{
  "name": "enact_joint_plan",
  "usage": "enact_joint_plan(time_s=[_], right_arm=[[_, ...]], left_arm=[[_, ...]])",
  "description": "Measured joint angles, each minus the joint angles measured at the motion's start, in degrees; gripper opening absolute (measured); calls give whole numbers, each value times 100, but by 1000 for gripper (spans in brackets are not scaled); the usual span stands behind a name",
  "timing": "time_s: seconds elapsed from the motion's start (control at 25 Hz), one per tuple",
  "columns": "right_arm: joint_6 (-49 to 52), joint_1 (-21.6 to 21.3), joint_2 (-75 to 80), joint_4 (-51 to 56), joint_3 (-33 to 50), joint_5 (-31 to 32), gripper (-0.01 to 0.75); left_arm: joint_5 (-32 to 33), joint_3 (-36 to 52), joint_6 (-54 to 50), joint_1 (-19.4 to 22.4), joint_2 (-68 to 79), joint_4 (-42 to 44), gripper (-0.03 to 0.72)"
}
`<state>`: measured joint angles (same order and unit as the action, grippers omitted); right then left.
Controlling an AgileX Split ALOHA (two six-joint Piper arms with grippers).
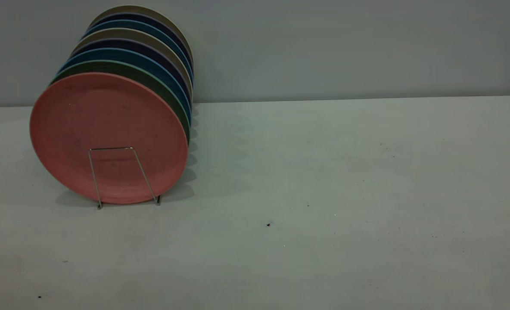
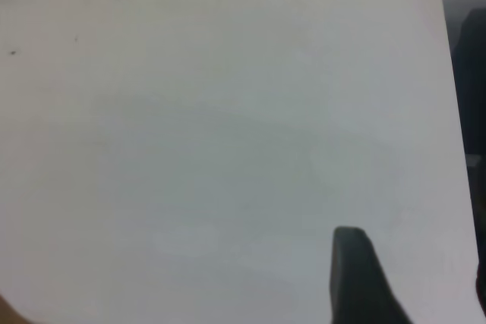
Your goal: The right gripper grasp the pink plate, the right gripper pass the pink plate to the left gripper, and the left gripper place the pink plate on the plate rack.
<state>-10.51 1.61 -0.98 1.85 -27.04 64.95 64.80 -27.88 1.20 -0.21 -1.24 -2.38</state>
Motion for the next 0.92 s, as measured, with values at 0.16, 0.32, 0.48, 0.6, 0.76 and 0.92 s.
enact_joint_plan(time_s=[0.16,0.32,0.48,0.6,0.76,0.92], right_arm=[[0,0,0,0,0,0,390],[173,0,0,0,0,0,390],[582,0,0,-84,0,0,390],[701,0,0,-132,0,0,390],[718,-6,0,-137,0,0,390],[718,-6,0,-137,0,0,390]], left_arm=[[0,0,0,0,0,0,566],[0,0,0,0,0,0,566],[0,0,0,0,0,0,566],[0,0,0,0,0,0,566],[0,0,0,0,0,0,566],[0,0,0,0,0,0,566]])
